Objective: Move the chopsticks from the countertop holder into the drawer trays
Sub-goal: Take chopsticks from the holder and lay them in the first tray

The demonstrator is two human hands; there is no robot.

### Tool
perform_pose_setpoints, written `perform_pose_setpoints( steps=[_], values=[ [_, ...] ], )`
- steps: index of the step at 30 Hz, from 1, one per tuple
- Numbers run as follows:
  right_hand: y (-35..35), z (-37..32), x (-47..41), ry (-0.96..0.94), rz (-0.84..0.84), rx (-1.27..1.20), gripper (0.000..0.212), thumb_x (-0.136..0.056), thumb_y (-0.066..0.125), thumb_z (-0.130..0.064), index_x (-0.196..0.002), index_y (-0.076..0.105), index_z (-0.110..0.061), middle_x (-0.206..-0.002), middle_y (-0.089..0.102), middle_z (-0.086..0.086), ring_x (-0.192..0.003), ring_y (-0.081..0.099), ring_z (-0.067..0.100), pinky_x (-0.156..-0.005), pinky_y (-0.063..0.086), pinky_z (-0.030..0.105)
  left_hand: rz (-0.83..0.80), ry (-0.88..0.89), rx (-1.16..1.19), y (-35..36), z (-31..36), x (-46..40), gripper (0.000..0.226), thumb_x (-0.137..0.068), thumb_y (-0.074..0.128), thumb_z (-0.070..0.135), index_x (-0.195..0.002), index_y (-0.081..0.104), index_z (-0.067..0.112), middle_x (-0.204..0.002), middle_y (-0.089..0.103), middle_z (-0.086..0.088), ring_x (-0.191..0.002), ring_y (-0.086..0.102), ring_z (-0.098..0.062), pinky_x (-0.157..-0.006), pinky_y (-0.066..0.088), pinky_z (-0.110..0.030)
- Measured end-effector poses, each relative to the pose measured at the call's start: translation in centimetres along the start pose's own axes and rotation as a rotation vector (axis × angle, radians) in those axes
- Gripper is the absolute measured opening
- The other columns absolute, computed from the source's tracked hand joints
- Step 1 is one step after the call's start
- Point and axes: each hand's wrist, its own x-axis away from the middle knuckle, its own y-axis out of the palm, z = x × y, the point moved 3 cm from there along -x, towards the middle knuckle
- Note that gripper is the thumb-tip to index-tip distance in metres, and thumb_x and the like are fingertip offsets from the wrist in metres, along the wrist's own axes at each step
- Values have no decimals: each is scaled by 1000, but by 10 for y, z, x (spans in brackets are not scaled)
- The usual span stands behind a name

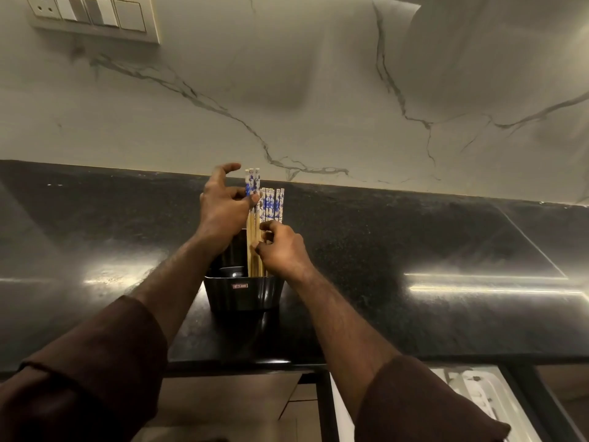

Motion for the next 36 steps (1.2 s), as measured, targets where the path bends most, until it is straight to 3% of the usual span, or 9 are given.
perform_pose_setpoints(
  steps=[2, 6, 10, 14, 19, 23, 27, 32, 36],
  values=[
    [1, -1, 1, -22, 2, -39, 47, -97, 56, -18, -142, 43, -17, -134, 57, 7, -114, 59, 19, -80, 48, 25, -47, 52, 40, 0, 17, 1, 65, -84, 71, 4, -141, 41, 17, -92, 74, -12, -84, 75, -17, -80, 61, -36],
    [-4, -5, 6, -113, 52, -169, 33, -98, 53, -20, -131, 56, -15, -123, 65, 6, -103, 62, 13, -79, 49, 22, -107, 125, 146, -2, 55, 6, 64, -84, 68, -5, -139, 42, 14, -92, 75, -11, -85, 75, -16, -77, 61, -31],
    [-22, -13, 16, -170, -29, -390, 22, -98, 53, -16, -117, 62, -10, -103, 72, 7, -96, 70, 20, -91, 56, 42, -103, 162, 234, -7, 85, 8, 63, -85, 66, -6, -139, 41, 12, -94, 74, -8, -83, 76, -17, -74, 61, -30],
    [-48, -16, 37, -176, -162, -479, 26, -99, 52, -17, -120, 59, -5, -107, 71, 16, -87, 69, 24, -89, 56, 49, -71, 96, 422, -14, 97, 4, 63, -83, 66, -9, -138, 43, 11, -95, 73, -13, -82, 76, -22, -72, 61, -34],
    [-72, 3, 64, -101, -272, -502, 30, -98, 52, -17, -126, 56, -7, -113, 69, 20, -95, 68, 31, -86, 56, 53, -32, -49, 565, -5, 95, 12, 57, -85, 64, -9, -136, 47, 11, -97, 73, -17, -81, 75, -22, -68, 60, -30],
    [-84, 30, 90, -1, -351, -521, 30, -99, 51, -13, -128, 57, -9, -112, 70, 16, -94, 69, 29, -82, 58, 50, -12, -183, 624, 14, 87, 29, 54, -86, 63, -7, -135, 48, 11, -100, 73, -17, -88, 75, -25, -68, 61, -30],
    [-99, 61, 114, 72, -318, -594, 29, -98, 52, -11, -126, 57, -6, -111, 69, 21, -89, 70, 29, -81, 59, 48, -40, -274, 635, 45, 81, 54, 45, -87, 62, -7, -129, 54, 8, -101, 73, -16, -90, 74, -25, -68, 61, -29],
    [-125, 99, 158, 133, -262, -599, 27, -96, 54, -10, -122, 60, -5, -108, 69, 20, -88, 69, 29, -80, 60, 44, -153, -343, 561, 93, 70, 92, 31, -90, 61, -4, -121, 60, -1, -111, 70, -19, -95, 73, -26, -74, 62, -31],
    [-148, 142, 207, 214, -223, -636, 23, -96, 55, -7, -117, 63, -3, -105, 70, 20, -87, 71, 29, -74, 61, 41, -254, -427, 487, 141, 58, 142, 24, -93, 60, 3, -116, 64, -2, -104, 73, -16, -91, 74, -24, -73, 61, -31]
  ],
)
